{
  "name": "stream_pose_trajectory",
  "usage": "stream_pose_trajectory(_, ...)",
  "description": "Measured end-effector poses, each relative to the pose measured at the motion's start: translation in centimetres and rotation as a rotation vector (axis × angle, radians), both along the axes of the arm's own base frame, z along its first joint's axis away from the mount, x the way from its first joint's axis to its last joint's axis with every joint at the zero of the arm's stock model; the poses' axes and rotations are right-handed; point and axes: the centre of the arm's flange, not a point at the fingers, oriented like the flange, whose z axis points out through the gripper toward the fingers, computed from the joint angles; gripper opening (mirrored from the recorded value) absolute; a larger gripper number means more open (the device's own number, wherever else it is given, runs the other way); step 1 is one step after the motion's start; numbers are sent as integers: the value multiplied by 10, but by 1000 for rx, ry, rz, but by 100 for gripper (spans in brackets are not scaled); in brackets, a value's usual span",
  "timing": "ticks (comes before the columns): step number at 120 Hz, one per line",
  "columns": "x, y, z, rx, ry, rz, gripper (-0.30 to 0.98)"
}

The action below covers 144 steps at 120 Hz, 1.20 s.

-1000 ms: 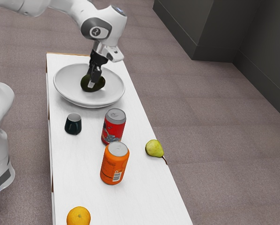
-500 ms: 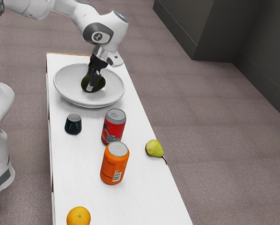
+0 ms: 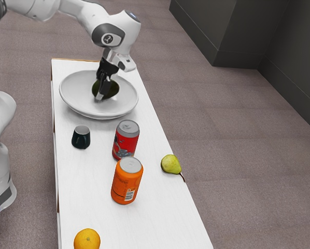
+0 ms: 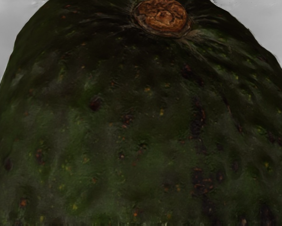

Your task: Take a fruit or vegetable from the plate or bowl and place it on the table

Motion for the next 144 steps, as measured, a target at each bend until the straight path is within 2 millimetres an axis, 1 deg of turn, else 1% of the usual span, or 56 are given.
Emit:
stream_pose_trajectory(1, 0, 0, 1, 0, -2, 1, 35)
stream_pose_trajectory(4, 0, 2, 5, 0, -10, 4, 31)
stream_pose_trajectory(9, 2, 6, 17, 2, -28, 9, 36)
stream_pose_trajectory(14, 0, 11, 35, -1, -63, 15, 39)
stream_pose_trajectory(18, -1, 16, 50, -1, -87, 21, 45)
stream_pose_trajectory(26, -3, 29, 77, 4, -124, 38, 50)
stream_pose_trajectory(32, -9, 44, 100, 13, -154, 65, 51)
stream_pose_trajectory(35, -15, 56, 108, 16, -165, 87, 51)
stream_pose_trajectory(41, -29, 83, 121, 15, -183, 136, 51)
stream_pose_trajectory(46, -43, 106, 127, 11, -193, 178, 52)
stream_pose_trajectory(59, -81, 161, 132, -9, -215, 275, 51)
stream_pose_trajectory(65, -90, 181, 134, -20, -230, 297, 51)
stream_pose_trajectory(72, -92, 206, 125, -48, -236, 313, 52)
stream_pose_trajectory(81, -78, 224, 106, -83, -222, 298, 53)
stream_pose_trajectory(91, -63, 230, 88, -108, -198, 270, 53)
stream_pose_trajectory(101, -57, 230, 80, -119, -188, 248, 53)
stream_pose_trajectory(104, -56, 230, 80, -118, -185, 241, 53)
stream_pose_trajectory(109, -55, 229, 80, -116, -181, 228, 59)
stream_pose_trajectory(132, -57, 229, 80, -121, -158, 193, 66)
stream_pose_trajectory(144, -60, 233, 90, -122, -172, 186, 67)
